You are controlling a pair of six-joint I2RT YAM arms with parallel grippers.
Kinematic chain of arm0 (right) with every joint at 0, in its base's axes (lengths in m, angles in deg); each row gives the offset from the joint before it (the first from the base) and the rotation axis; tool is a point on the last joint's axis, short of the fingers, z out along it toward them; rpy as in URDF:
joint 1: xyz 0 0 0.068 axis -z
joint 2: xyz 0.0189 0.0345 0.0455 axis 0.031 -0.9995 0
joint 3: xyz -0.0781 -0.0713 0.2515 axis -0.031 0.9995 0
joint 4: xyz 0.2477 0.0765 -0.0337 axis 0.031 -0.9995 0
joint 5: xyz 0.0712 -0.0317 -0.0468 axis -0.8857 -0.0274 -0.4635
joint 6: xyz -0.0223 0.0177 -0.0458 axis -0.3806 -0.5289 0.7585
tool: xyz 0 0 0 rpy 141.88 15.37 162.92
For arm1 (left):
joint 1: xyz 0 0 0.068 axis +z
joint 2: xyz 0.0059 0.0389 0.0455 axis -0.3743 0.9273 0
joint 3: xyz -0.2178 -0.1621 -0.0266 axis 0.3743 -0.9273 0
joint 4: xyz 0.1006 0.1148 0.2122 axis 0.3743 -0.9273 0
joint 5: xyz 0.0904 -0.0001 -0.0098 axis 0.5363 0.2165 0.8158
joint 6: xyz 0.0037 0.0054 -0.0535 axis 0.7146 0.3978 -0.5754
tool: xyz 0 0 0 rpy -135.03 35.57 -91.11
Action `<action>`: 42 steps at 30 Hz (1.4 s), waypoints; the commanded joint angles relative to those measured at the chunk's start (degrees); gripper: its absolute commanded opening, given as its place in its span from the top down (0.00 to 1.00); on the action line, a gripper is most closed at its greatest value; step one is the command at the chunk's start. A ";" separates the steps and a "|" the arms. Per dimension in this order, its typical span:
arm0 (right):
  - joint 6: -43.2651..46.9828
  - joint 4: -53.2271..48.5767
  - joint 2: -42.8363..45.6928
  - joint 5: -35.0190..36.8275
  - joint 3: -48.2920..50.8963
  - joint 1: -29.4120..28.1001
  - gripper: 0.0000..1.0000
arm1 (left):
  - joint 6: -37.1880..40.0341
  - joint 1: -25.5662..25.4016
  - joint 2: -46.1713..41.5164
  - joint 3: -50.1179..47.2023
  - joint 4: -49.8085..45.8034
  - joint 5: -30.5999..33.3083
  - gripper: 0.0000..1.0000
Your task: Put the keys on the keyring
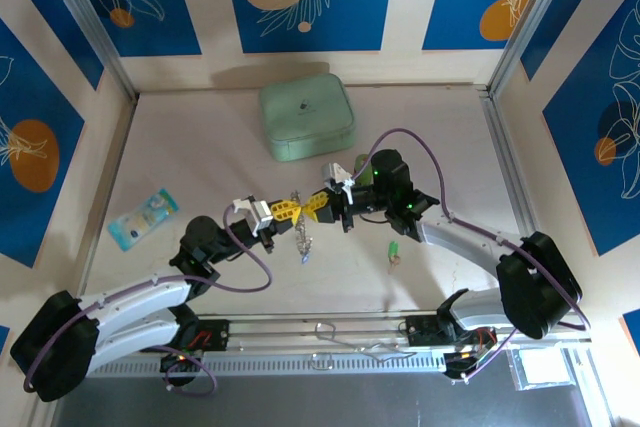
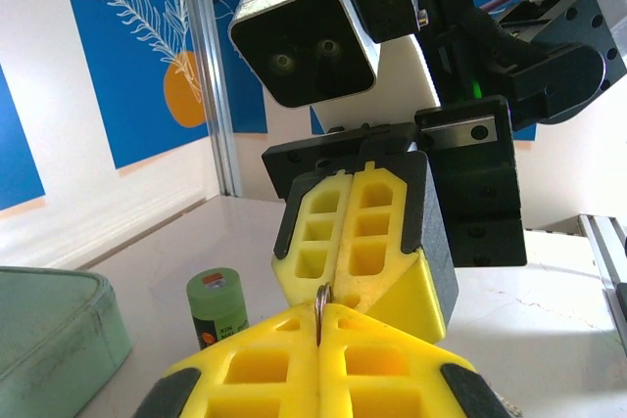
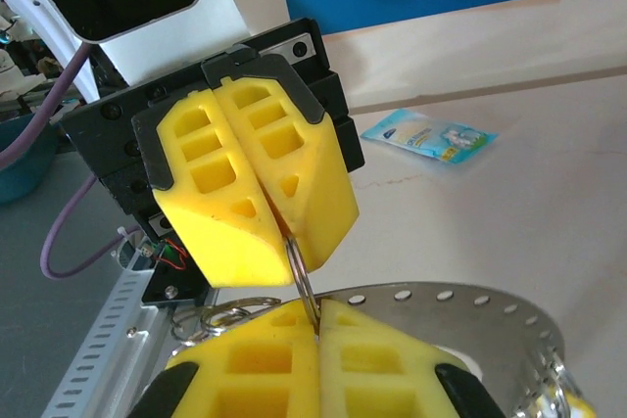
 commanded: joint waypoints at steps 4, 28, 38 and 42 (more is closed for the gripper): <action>5.19 -7.36 1.59 -0.87 -3.54 -0.88 1.00 | 0.37 0.17 -0.16 0.33 -2.40 0.65 0.93; 24.57 -46.82 -0.73 18.39 -18.54 -7.02 1.00 | 7.18 0.19 -0.84 8.09 -26.20 -1.40 0.77; 32.07 -59.22 -3.05 27.68 -25.42 -10.90 1.00 | 8.56 0.24 0.15 10.57 -30.52 -5.47 0.92; 31.04 -58.29 -1.87 25.52 -25.03 -10.59 1.00 | 8.24 0.17 0.24 10.58 -29.65 -7.10 1.00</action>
